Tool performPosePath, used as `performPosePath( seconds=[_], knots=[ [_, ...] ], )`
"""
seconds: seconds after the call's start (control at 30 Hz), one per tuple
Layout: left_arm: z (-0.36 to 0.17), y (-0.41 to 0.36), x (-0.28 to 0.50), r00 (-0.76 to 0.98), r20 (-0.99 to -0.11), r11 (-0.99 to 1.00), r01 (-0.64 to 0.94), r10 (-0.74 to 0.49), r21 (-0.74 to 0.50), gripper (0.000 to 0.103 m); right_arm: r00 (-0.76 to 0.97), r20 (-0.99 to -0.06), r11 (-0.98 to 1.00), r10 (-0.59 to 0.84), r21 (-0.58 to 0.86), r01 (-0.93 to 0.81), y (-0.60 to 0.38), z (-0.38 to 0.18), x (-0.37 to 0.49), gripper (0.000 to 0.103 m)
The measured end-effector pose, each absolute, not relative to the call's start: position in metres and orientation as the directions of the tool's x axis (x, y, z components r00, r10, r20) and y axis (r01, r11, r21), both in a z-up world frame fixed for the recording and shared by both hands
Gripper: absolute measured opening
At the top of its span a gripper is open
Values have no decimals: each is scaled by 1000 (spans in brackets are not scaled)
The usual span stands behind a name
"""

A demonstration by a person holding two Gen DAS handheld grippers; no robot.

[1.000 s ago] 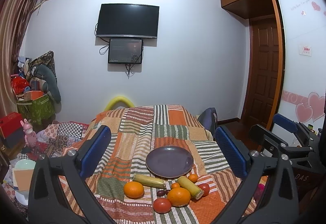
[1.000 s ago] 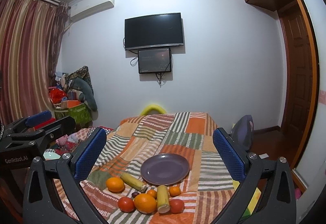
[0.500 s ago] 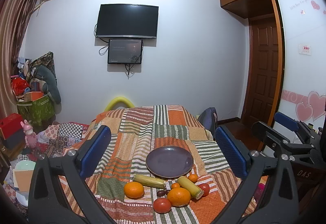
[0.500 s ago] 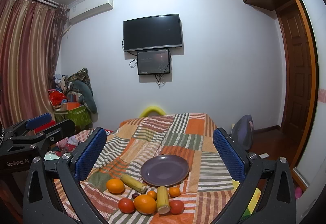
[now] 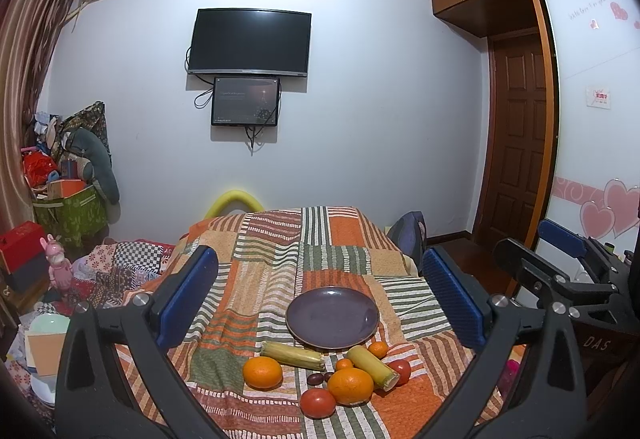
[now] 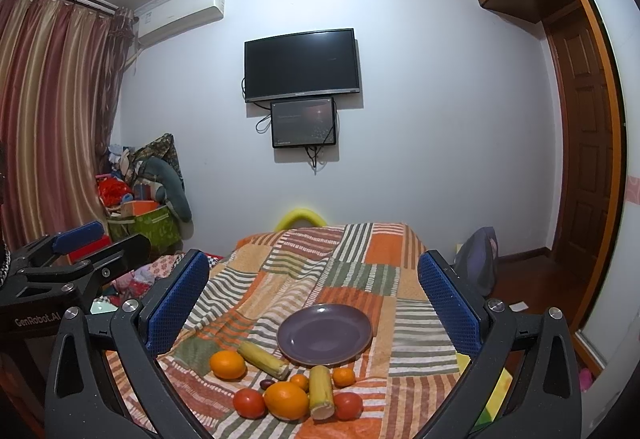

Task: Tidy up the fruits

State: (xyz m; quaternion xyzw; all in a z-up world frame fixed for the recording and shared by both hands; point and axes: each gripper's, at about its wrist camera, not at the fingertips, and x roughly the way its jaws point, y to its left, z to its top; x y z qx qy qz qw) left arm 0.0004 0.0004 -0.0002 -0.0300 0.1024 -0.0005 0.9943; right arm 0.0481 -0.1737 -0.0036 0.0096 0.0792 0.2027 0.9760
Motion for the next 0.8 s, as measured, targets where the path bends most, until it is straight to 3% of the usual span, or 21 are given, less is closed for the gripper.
performPosePath(
  seconds=[0.73, 0.8],
  knots=[
    [-3, 4, 7, 974, -221, 997, 20, -36, -76, 103, 902, -178, 919, 395, 65, -389, -173, -8, 56, 103],
    [-6, 5, 9, 973, -229, 997, 18, -35, -75, 99, 900, -181, 918, 396, 71, -390, -176, -13, 58, 103]
  ],
)
